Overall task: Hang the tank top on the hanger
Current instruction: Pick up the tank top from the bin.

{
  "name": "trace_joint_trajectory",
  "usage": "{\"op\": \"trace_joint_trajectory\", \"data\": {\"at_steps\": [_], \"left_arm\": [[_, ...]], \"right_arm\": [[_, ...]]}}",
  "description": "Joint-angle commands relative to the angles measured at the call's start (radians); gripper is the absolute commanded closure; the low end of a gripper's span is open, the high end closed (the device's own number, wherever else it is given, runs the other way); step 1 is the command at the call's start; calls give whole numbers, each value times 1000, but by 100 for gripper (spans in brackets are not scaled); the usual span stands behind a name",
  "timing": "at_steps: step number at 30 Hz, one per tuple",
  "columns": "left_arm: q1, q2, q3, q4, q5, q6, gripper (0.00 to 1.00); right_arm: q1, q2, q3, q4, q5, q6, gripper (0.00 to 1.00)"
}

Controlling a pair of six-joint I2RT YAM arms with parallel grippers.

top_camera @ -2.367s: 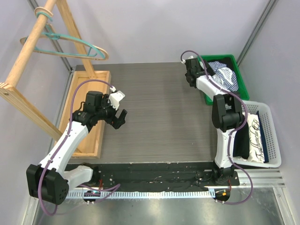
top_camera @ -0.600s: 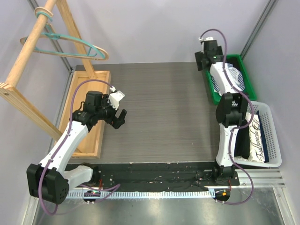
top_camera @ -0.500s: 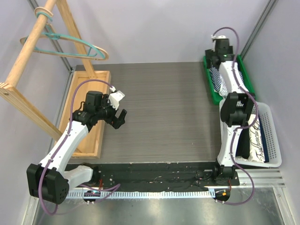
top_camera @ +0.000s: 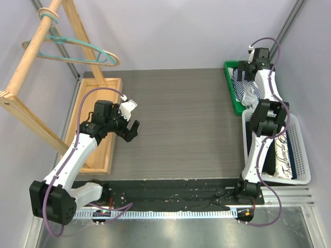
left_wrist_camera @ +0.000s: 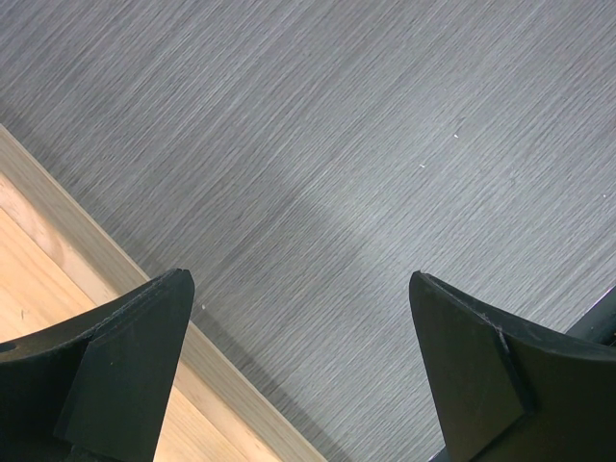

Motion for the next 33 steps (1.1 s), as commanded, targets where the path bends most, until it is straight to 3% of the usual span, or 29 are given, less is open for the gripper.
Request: {"op": "trace_joint_trajectory", "data": {"at_steps": [1,9,25,29,33], "left_arm": [[10,-18,0,21,26,-2,0],[17,-15,-1,17,26,-3,0],[22,1,2,19,21,-2,0],[22,4,2,21,21,-3,0],[23,5,4,21,22,-3,0]], "right_arm": [[1,35,85,0,-82,53,6],[1,121,163,-5,-122,87,14],[10,164,154,41,-108,92,76],[13,159,149,42,-102,87,98],[18,121,134,42,-105,81,99]]}}
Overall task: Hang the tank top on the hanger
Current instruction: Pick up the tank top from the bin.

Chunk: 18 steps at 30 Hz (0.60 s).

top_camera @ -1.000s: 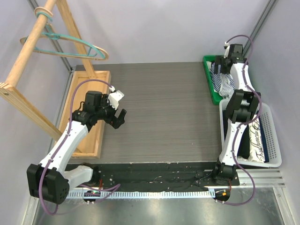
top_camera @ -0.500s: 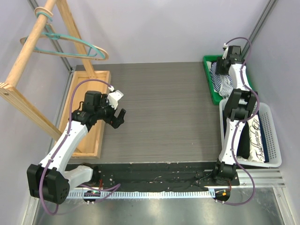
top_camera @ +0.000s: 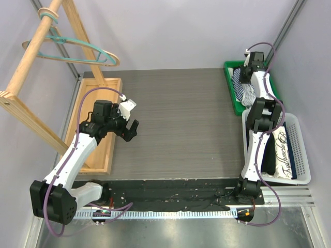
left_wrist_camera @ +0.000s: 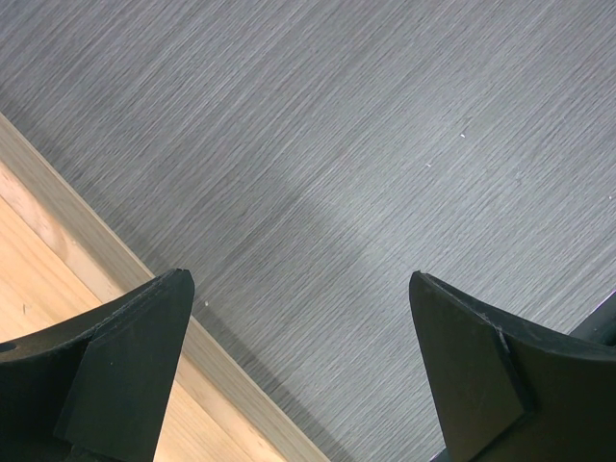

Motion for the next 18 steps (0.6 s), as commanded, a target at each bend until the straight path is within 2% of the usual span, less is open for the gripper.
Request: {"op": "trace_joint_trajectory", "data": {"at_steps": [1,9,18], "left_arm": [[6,0,4,21,21,-2,0],[6,1,5,21,27,-3,0],[6,-13,4,19,22,-3,0]], "right_arm": [[10,-78,0,40,4,-11,99],[23,-256,-25,57,-28,-13,99],[56,-437,40,58,-65,-16,99]]}}
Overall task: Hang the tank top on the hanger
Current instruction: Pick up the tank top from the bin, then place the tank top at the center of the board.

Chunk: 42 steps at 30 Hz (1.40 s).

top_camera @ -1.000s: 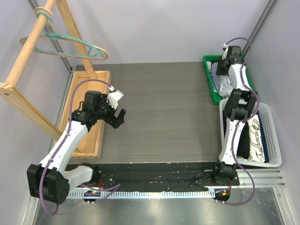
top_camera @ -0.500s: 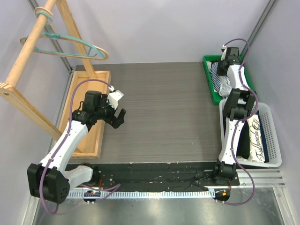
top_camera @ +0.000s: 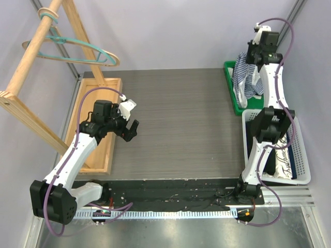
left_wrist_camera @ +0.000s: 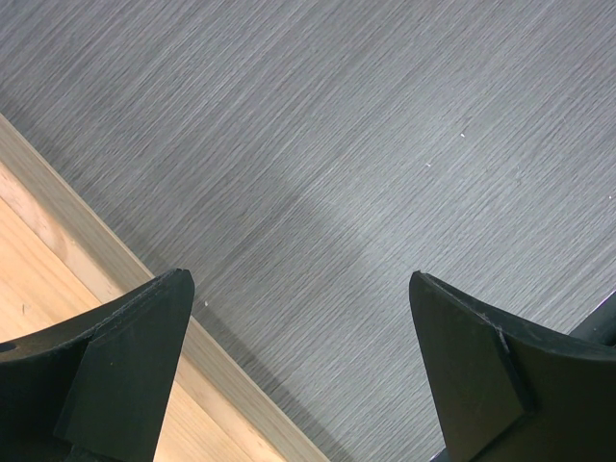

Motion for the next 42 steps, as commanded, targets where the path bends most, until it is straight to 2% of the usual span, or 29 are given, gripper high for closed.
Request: {"op": "trace_joint_trajectory", "data": {"at_steps": [1,11,16,24,30,33,34,36,37,40,42], "left_arm": [[6,-16,4,19,22,-5,0],[9,-22,3,22,19,-3,0],[13,-28,0,24,19,-5,0],[23,-43,0,29,16,-11,0],[35,-56,0,29,13,-13,0],[37,-57,-3,30,20,-11,0],[37,-56,-4,29,23,-11,0],[37,-50,-4,32,28,-10,0],[37,-43,-4,33,29,-10,0],[37,-39,-3,33,34,-10,0],[37,-37,-4,32,37,-10,0]], "right_arm": [[24,-146,77,54,-50,-15,99],[127,-307,145,57,-130,-63,99],[277,-369,123,22,-191,-84,99],[510,-338,60,-8,-194,-89,99],[573,-306,-10,-10,-183,-101,96],[576,-311,-110,-9,-150,-129,72],[576,-315,-140,-9,-140,-148,46],[576,-326,-228,1,-84,-153,26],[576,-334,-275,5,-68,-155,11],[575,-376,-346,28,-24,-172,0],[575,-406,-363,41,-15,-182,0]]}}
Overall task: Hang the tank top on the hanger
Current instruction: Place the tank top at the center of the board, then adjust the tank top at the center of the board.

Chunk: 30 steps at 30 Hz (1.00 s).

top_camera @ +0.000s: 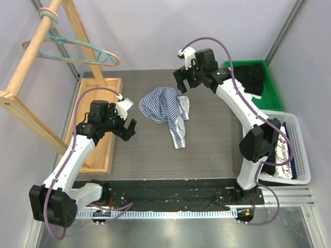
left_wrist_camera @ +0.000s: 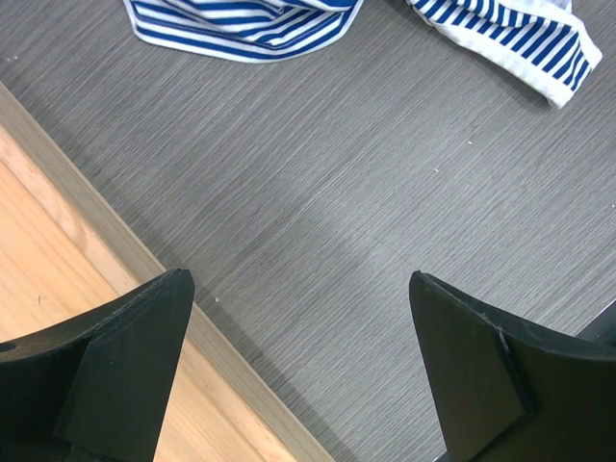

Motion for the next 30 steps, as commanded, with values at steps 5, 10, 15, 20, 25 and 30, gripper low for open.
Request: {"op": "trace_joint_trajectory", "data": {"at_steps": [5,10,15,20,25,30], "left_arm": [[5,-2,2,28,35,-10,0],[5,4,3,22,61,-10,0],[0,24,8,21,81,-8,0],[-55,90,34,33,43,30,0],[-64,269,117,108,17,31,0],[-64,438,195,226,0,-2,0]], "right_arm": [[-4,-125,-64,75,76,-42,0],[-24,-142,-176,98,90,-40,0],[-51,-168,-303,112,52,-29,1],[-51,-206,-444,110,-13,-45,2],[-50,-267,-533,52,-155,-98,3],[-27,-274,-573,29,-223,-105,4]]}}
